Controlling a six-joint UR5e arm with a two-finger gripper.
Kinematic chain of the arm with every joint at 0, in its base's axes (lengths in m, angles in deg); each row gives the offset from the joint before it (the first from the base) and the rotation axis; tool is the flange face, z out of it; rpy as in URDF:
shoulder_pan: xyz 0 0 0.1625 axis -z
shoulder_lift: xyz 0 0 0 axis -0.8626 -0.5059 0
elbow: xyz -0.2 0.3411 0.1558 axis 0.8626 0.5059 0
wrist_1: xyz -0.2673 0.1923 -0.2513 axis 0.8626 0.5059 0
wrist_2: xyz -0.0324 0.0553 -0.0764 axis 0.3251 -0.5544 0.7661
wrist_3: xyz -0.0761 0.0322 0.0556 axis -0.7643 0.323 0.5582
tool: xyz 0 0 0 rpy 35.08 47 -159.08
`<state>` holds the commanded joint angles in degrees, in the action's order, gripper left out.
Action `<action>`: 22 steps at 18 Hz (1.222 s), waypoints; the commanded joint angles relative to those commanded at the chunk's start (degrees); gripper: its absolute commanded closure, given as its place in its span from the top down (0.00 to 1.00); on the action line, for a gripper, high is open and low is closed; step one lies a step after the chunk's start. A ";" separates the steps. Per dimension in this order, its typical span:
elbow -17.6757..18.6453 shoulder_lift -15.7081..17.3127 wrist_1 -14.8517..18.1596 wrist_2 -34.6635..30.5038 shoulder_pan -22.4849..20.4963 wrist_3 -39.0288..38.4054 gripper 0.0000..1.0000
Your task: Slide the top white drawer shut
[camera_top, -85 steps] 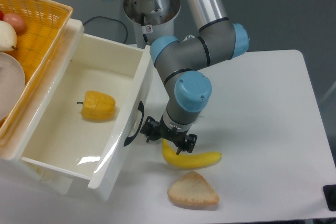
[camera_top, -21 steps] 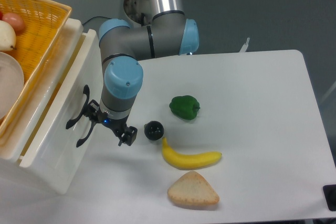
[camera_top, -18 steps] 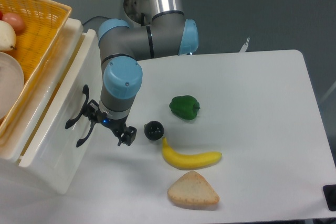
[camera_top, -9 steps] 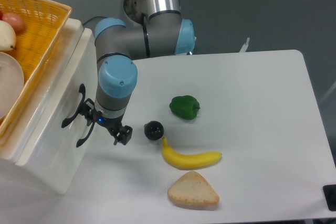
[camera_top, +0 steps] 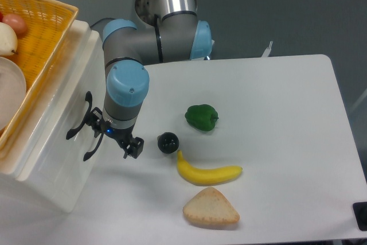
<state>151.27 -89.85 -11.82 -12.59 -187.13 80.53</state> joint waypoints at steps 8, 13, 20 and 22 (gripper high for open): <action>-0.88 1.05 -0.44 -0.26 -8.52 7.98 1.00; -0.27 4.82 0.00 -2.45 -13.71 20.63 1.00; 1.23 7.03 0.17 -15.53 -16.44 34.25 1.00; 1.14 7.21 0.17 -17.05 -16.79 36.73 1.00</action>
<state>152.41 -82.65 -11.64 -29.63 -203.92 117.27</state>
